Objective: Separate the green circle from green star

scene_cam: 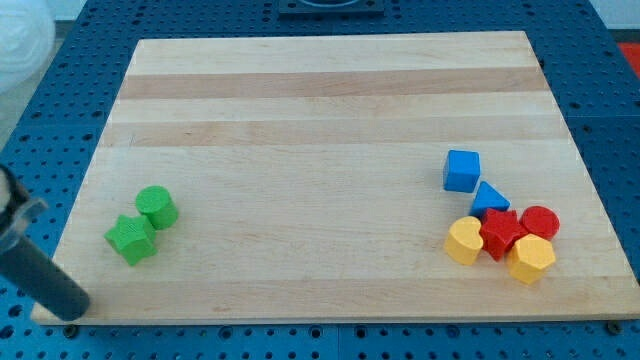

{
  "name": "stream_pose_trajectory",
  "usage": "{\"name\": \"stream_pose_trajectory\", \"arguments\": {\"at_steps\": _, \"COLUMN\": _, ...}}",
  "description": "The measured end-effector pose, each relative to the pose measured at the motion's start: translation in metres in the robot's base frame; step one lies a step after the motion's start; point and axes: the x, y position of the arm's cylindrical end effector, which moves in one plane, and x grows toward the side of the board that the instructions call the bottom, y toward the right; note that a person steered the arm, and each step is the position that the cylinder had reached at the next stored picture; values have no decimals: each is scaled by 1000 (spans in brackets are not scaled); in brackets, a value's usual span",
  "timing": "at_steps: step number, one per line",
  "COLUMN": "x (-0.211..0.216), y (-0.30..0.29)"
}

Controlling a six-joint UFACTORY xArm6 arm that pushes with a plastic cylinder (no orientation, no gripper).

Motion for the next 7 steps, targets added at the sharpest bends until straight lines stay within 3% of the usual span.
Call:
{"name": "stream_pose_trajectory", "arguments": {"at_steps": 4, "x": -200, "y": 47}}
{"name": "stream_pose_trajectory", "arguments": {"at_steps": 6, "x": -215, "y": 46}}
{"name": "stream_pose_trajectory", "arguments": {"at_steps": 7, "x": -211, "y": 15}}
